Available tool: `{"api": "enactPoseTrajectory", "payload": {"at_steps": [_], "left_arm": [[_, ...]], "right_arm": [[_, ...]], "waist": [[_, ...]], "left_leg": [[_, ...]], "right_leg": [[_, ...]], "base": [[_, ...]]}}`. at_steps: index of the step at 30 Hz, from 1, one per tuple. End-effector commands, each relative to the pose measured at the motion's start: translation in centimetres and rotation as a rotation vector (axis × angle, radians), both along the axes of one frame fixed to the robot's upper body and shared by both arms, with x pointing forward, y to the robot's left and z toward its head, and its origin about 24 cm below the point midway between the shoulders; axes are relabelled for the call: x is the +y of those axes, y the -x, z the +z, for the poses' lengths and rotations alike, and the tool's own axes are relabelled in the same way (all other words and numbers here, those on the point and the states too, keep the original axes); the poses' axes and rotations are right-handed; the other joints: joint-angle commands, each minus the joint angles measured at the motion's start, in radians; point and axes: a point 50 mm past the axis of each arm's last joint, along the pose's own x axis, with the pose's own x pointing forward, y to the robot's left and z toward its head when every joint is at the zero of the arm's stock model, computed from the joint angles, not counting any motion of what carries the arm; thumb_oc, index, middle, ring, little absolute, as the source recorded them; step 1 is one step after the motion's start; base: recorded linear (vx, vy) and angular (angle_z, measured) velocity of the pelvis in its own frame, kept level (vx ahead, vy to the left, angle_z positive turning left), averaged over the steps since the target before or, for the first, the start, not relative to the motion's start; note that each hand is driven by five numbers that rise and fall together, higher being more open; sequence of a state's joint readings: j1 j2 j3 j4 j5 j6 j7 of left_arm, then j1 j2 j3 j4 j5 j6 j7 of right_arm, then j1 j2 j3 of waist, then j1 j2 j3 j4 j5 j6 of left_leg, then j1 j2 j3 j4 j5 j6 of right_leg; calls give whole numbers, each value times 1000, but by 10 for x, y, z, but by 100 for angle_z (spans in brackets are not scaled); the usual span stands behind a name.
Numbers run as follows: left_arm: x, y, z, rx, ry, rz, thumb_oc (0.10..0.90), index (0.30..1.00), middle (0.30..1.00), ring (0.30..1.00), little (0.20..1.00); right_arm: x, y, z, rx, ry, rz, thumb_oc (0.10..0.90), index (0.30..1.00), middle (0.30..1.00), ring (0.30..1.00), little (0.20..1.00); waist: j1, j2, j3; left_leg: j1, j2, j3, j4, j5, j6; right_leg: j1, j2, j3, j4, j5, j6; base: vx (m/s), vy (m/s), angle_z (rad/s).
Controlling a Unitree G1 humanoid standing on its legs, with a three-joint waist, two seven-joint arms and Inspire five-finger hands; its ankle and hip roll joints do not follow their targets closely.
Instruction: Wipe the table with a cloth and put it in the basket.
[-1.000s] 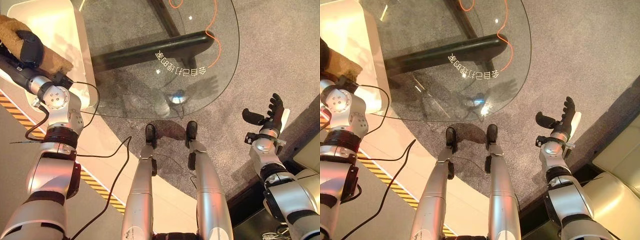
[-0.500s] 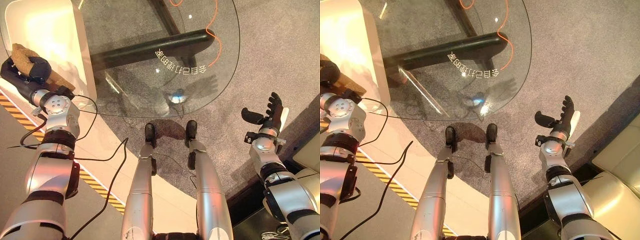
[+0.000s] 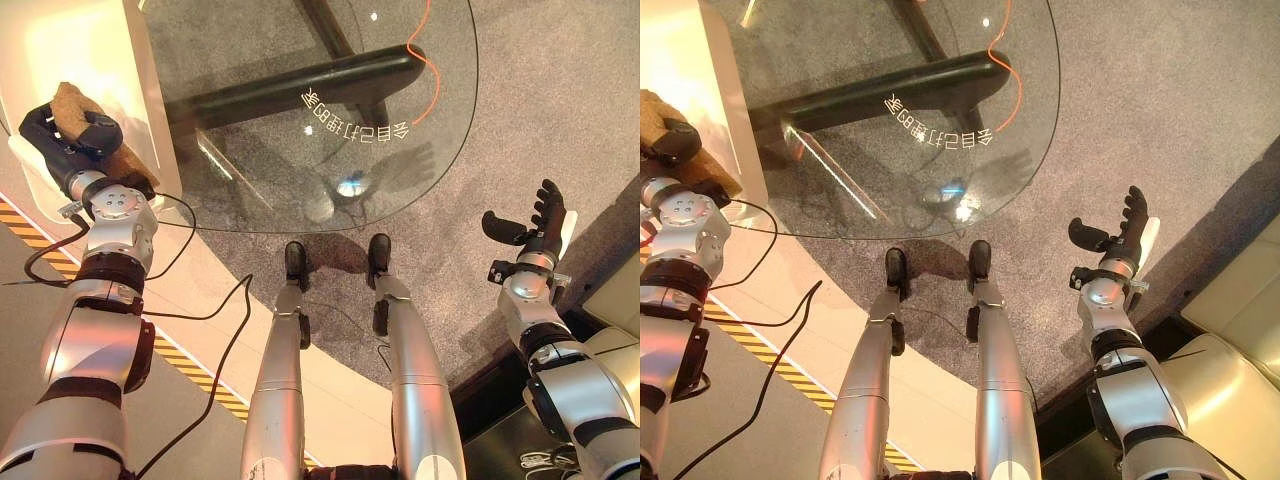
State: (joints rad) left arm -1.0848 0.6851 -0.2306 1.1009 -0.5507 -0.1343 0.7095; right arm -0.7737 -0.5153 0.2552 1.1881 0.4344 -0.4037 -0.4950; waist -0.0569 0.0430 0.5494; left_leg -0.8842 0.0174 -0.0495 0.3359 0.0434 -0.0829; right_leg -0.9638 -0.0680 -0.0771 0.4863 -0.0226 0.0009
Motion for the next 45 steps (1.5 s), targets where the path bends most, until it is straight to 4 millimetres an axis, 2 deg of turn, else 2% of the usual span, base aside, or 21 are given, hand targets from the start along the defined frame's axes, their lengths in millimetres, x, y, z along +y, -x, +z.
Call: {"api": "enactPoseTrajectory", "payload": {"at_steps": [1,4,5,6,7,8,32,37,40,41,45], "left_arm": [[48,32,56,-115,-138,185,100,300,300,300,200],[48,32,54,-107,-134,188,100,300,300,300,200],[49,31,53,-94,-131,180,114,312,312,312,214],[49,30,52,-78,-129,175,169,359,359,359,269],[49,30,51,-70,-124,170,660,780,780,780,760],[49,30,50,-66,-122,171,800,900,900,900,900],[49,31,49,-92,-104,182,800,900,900,900,900],[55,42,53,-197,-103,243,800,900,900,900,900],[61,52,55,-275,-112,267,800,900,900,900,900],[62,53,56,-284,-112,267,800,900,900,900,900],[68,62,48,-311,-111,272,800,900,900,900,900]], "right_arm": [[-25,11,14,-78,49,-58,800,900,900,900,900],[-23,11,14,-82,47,-57,800,900,900,900,900],[-23,10,15,-83,48,-55,800,900,900,900,900],[-23,10,15,-84,47,-55,800,900,900,900,900],[-23,10,15,-85,47,-55,800,900,900,900,900],[-23,10,15,-85,46,-55,800,900,900,900,900],[-22,11,11,-80,29,-47,800,900,900,900,900],[-24,19,-8,-8,28,-54,800,900,900,900,900],[-29,32,-28,46,4,-75,800,900,900,900,900],[-29,33,-29,48,2,-77,800,900,900,900,900],[-34,47,-48,101,-7,-100,800,900,900,900,900]], "waist": [[16,-7,-29],[17,-10,-29],[17,-12,-29],[17,-12,-29],[17,-13,-29],[17,-13,-29],[17,-11,-29],[19,-11,-29],[25,-15,-29],[25,-15,-29],[32,-11,-30]], "left_leg": [[13,-52,65,68,-64,52],[7,-52,64,71,-65,52],[2,-53,63,75,-65,52],[-1,-53,62,76,-65,53],[-3,-53,61,77,-65,53],[-4,-53,61,77,-65,53],[20,-54,60,64,-61,52],[109,-56,53,24,-52,51],[207,-56,51,-32,-39,46],[211,-56,51,-39,-30,45],[325,-62,51,-105,-18,37]], "right_leg": [[56,62,-18,-5,-72,18],[51,62,-19,-4,-70,20],[46,62,-19,-4,-67,20],[44,62,-19,-3,-65,20],[41,61,-19,-2,-65,21],[41,61,-19,-2,-65,21],[59,63,-15,-13,-57,24],[136,70,-9,-45,-48,33],[233,64,-9,-98,-34,45],[239,63,-10,-107,-24,46],[358,53,-18,-160,-18,59]], "base": [[0,0,0],[0,0,0],[0,0,0],[0,0,0],[0,0,0],[0,0,0],[0,0,0],[0,0,0],[-11,-42,-2],[-21,-38,-6],[1,-31,-7]]}}
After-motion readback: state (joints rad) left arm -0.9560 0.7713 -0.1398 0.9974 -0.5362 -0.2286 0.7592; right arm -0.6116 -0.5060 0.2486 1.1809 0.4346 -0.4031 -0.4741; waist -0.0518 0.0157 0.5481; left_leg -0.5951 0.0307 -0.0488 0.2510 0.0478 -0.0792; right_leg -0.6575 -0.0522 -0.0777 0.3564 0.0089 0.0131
